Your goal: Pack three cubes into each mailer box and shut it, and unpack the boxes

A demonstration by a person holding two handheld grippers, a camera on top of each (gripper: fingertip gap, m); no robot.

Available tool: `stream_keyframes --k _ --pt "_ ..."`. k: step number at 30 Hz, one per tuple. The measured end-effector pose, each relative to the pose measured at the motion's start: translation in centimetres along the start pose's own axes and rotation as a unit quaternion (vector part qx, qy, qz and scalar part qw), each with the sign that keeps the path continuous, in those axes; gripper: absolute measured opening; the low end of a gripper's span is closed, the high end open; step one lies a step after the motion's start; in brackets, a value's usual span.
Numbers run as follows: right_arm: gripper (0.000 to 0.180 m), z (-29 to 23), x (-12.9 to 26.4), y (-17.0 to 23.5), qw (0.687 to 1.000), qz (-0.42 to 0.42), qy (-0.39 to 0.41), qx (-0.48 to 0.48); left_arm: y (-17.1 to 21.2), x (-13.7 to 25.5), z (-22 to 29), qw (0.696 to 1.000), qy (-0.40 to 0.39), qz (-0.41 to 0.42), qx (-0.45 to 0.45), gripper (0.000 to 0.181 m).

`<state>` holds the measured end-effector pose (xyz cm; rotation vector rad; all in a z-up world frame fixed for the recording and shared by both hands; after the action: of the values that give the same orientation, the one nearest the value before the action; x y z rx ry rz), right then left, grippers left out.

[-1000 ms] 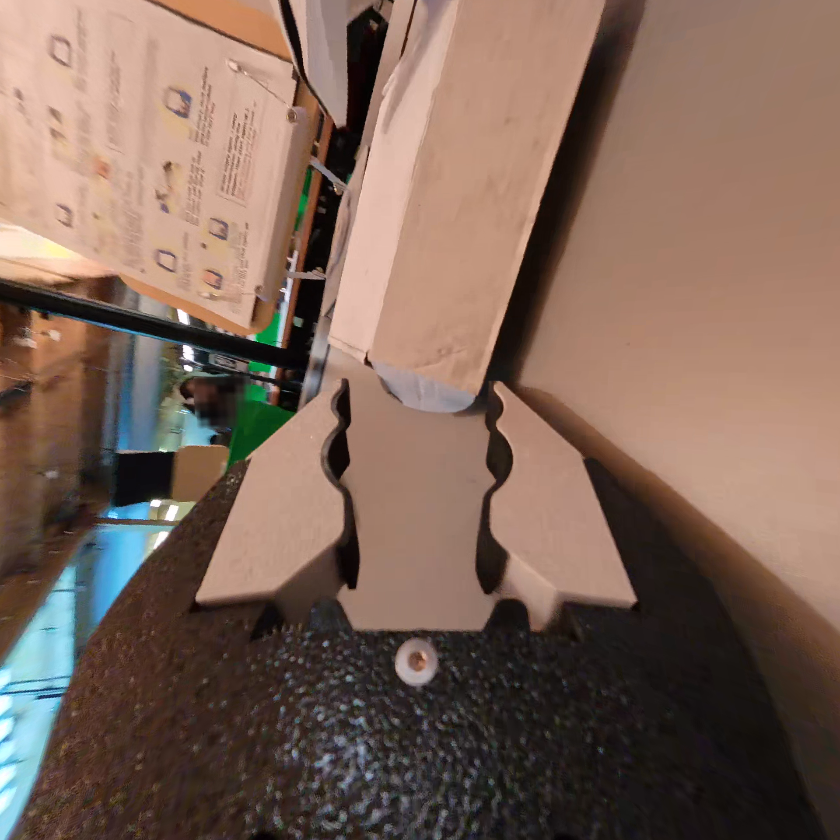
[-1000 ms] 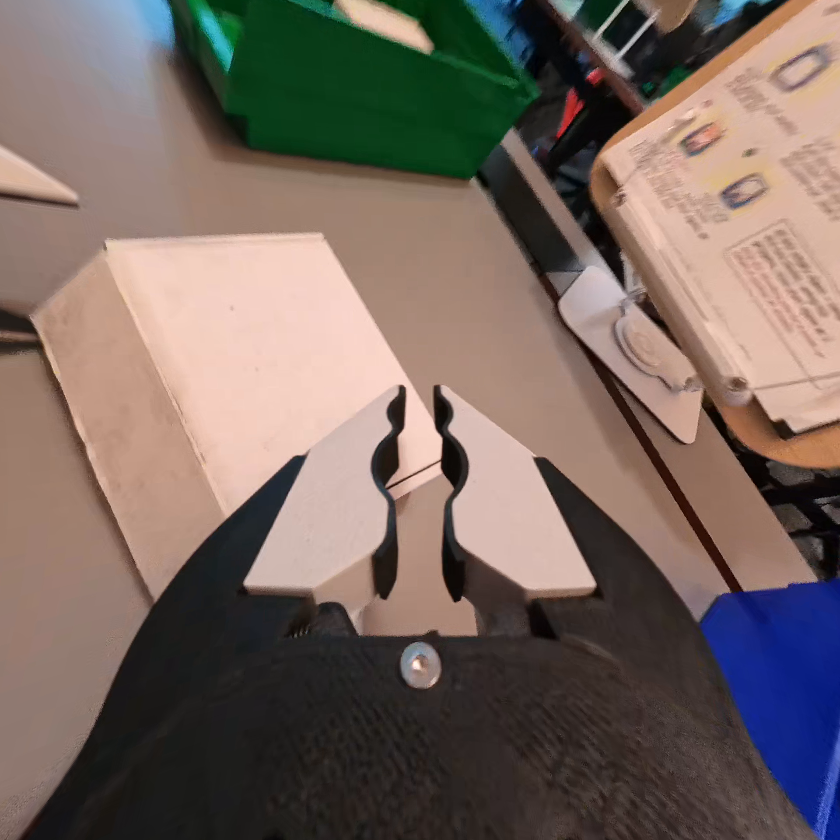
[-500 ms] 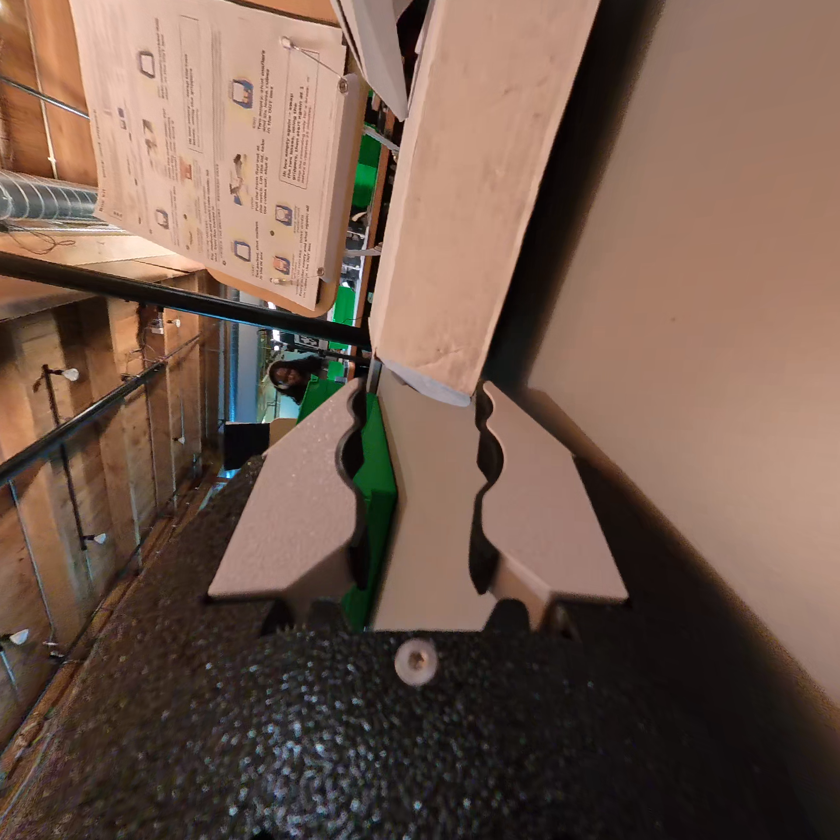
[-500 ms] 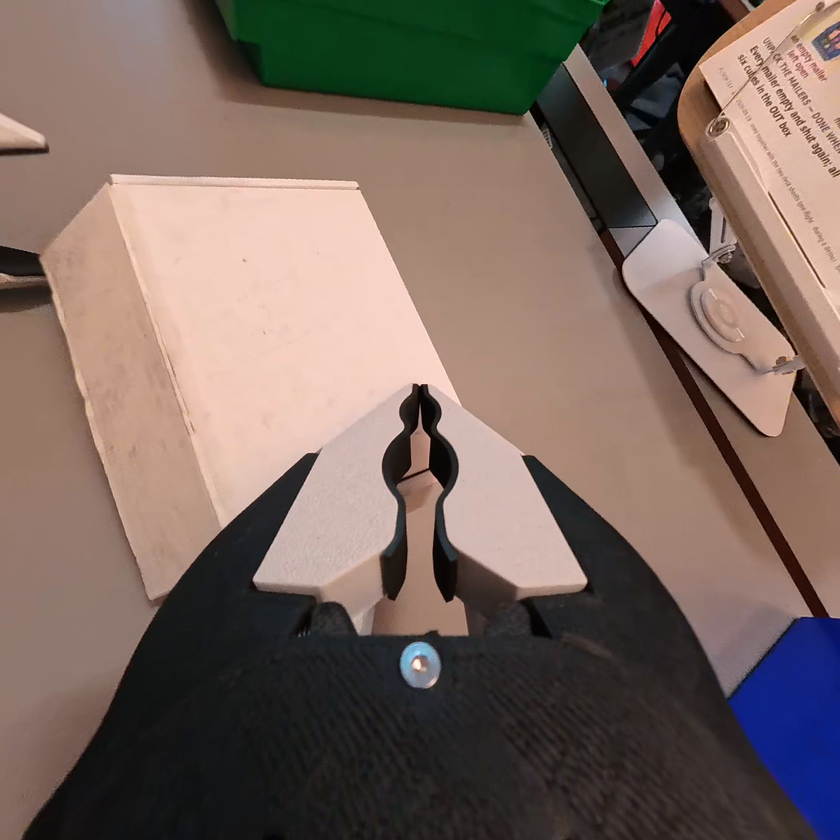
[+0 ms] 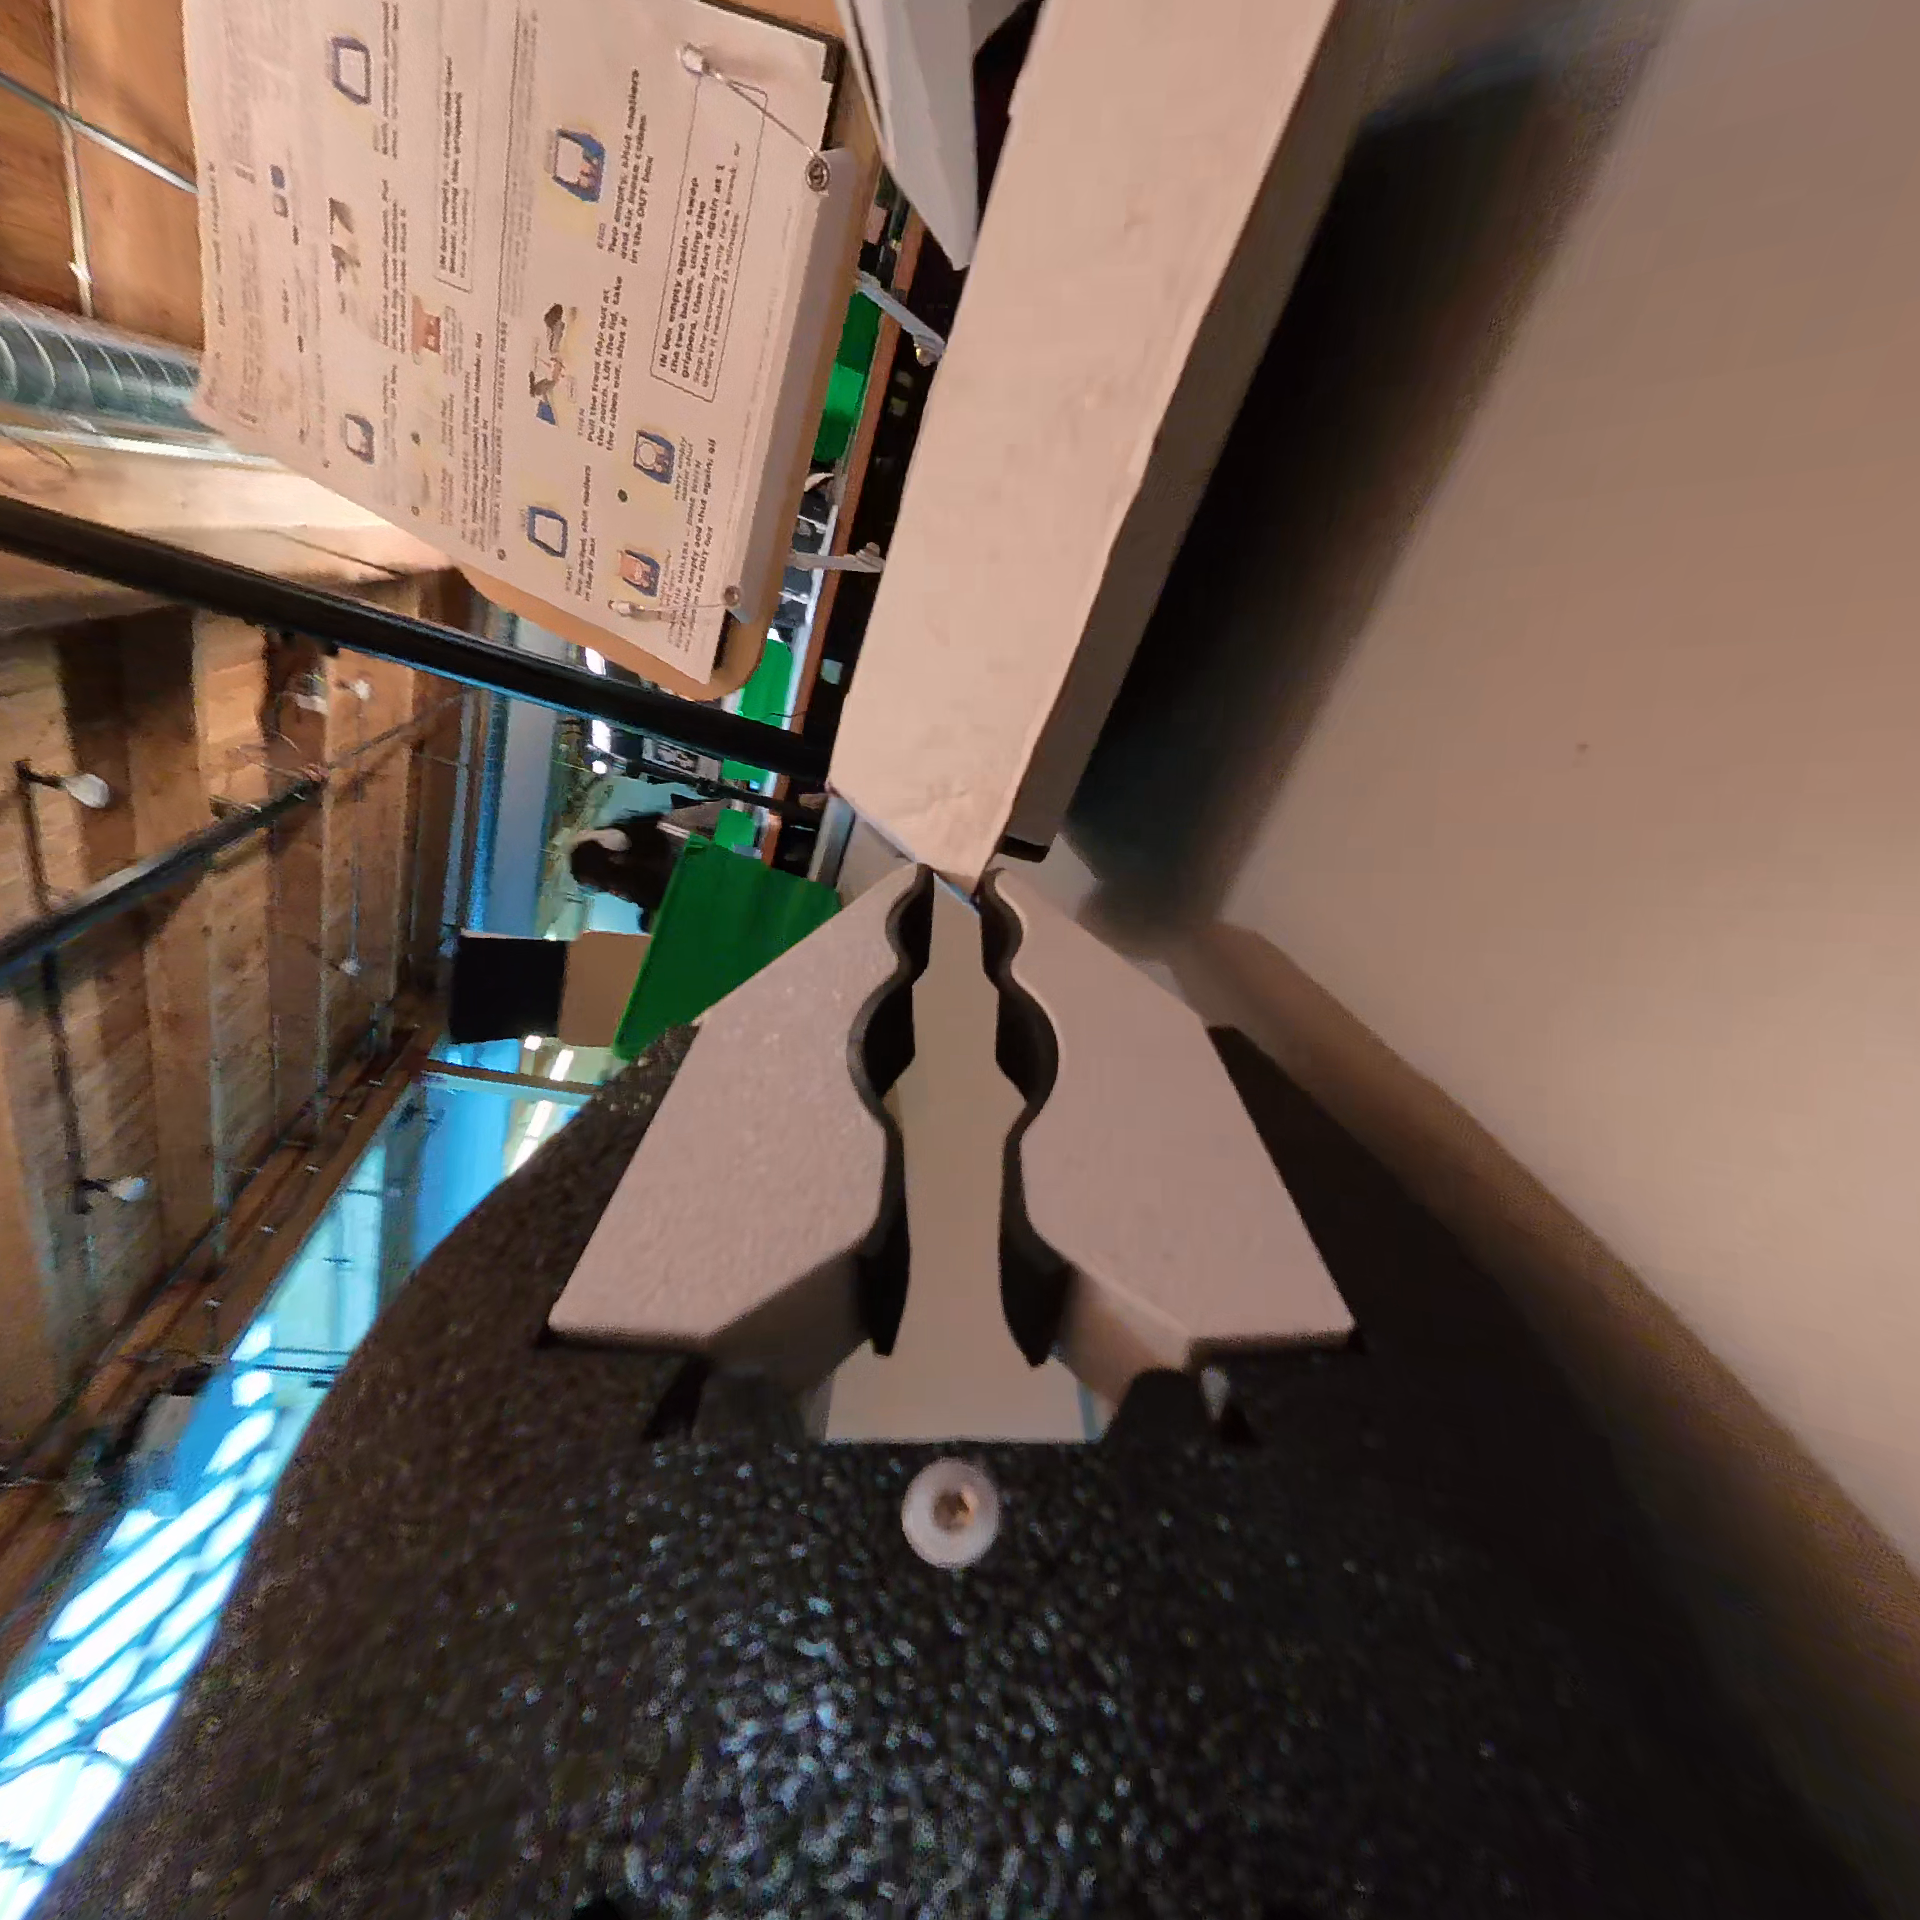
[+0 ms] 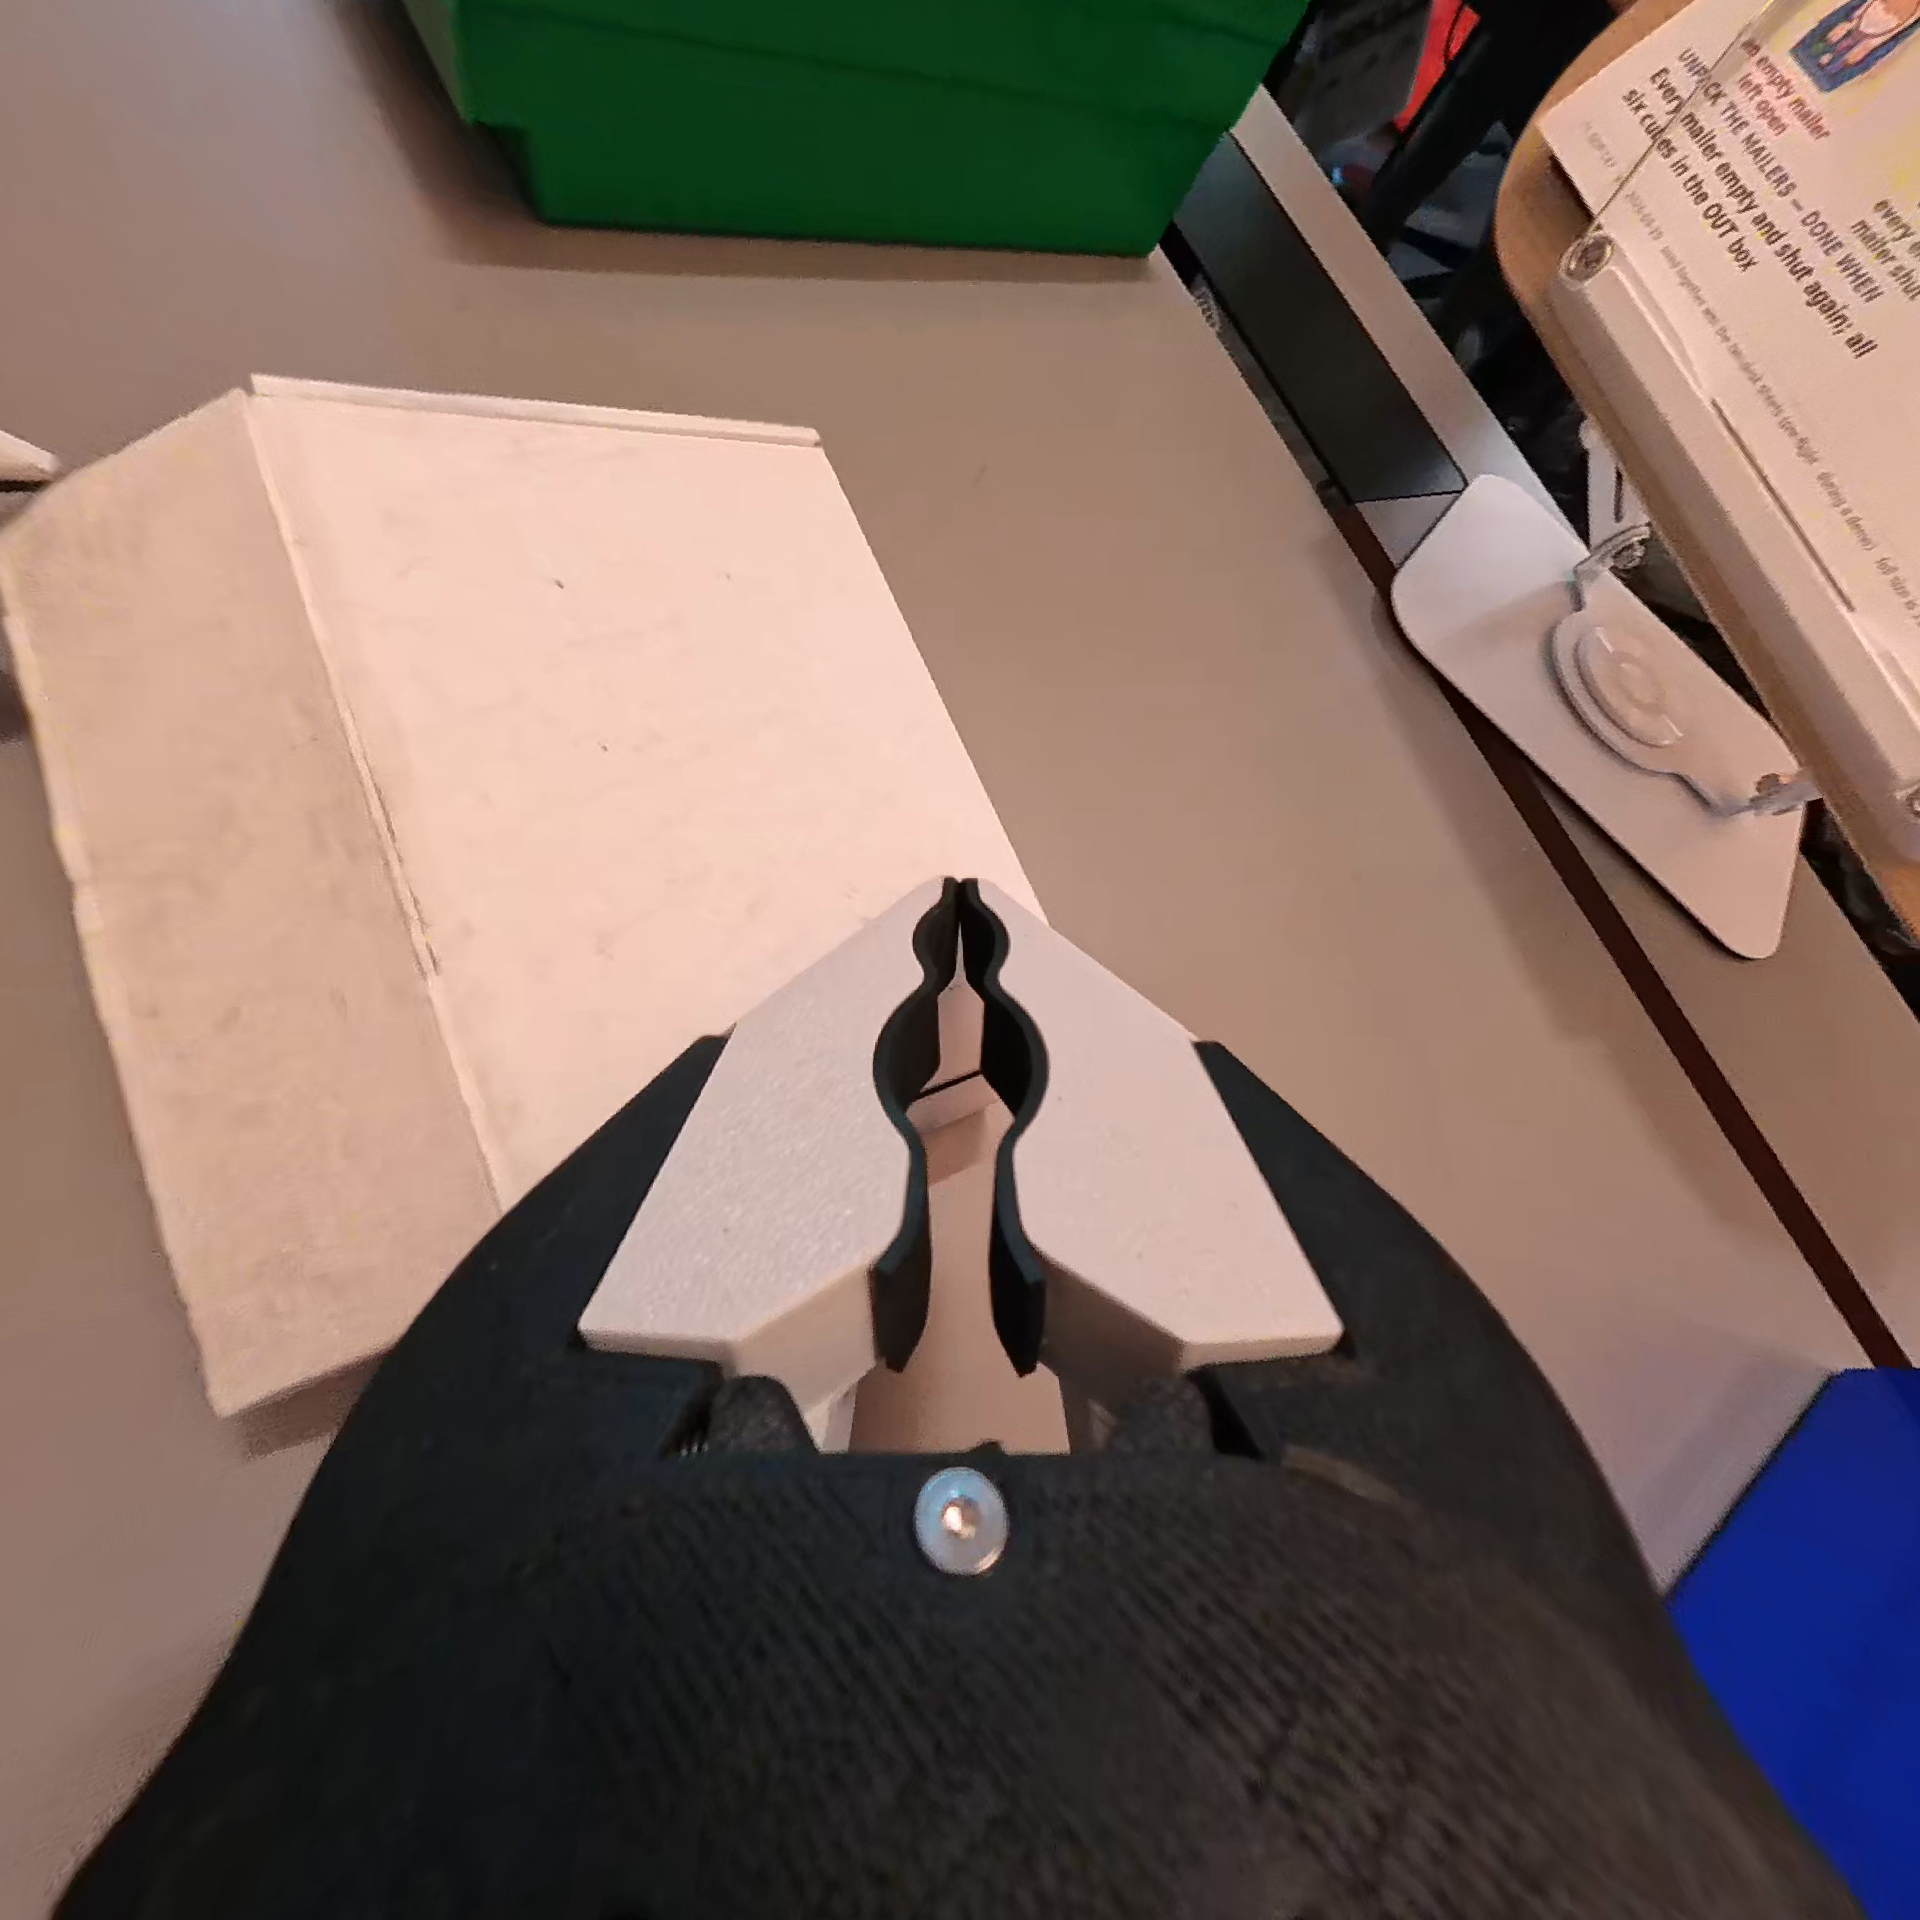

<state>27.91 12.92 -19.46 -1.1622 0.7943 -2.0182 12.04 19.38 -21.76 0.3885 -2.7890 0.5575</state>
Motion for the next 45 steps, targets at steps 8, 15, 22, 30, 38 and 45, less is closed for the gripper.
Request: stream_keyframes --k 8,15,22,30,38,45 --pt "0.000 -0.5 0.3 0.0 0.998 -0.005 0.046 0.043 -0.5 1.2 0.1 0.981 0.091 0.033 0.168 0.004" --pt "0.000 -0.4 0.3 0.1 0.999 0.000 0.037 0.039 -0.6 1.0 0.7 0.935 0.210 0.071 0.275 0.007" --pt "0.000 -0.5 0.3 0.0 0.998 0.004 0.043 0.055 0.3 0.0 0.6 0.946 0.208 0.063 0.240 0.009" --pt "0.000 -0.4 0.2 0.0 0.998 0.007 0.042 0.056 -0.6 1.4 1.3 0.867 0.371 0.144 0.300 0.051" --pt "0.000 -0.5 0.3 0.0 0.998 0.009 0.042 0.052 -0.8 0.0 -0.1 0.797 0.406 0.153 0.420 0.050" --pt "0.000 -0.4 0.2 0.0 0.998 0.005 0.043 0.051 -0.8 -0.6 -0.6 0.745 0.426 0.151 0.491 0.044"
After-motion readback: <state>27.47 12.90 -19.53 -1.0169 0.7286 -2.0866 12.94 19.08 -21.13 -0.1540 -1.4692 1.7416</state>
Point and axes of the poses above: each gripper's, where its closed fingertips meet, x back along the fingers, y out of its underside, z = x × y across the jaws, the point moved 1 cm from there along x, back along the fingers, and after that the axes turned 10 degrees about y, right-handed, at the moved point
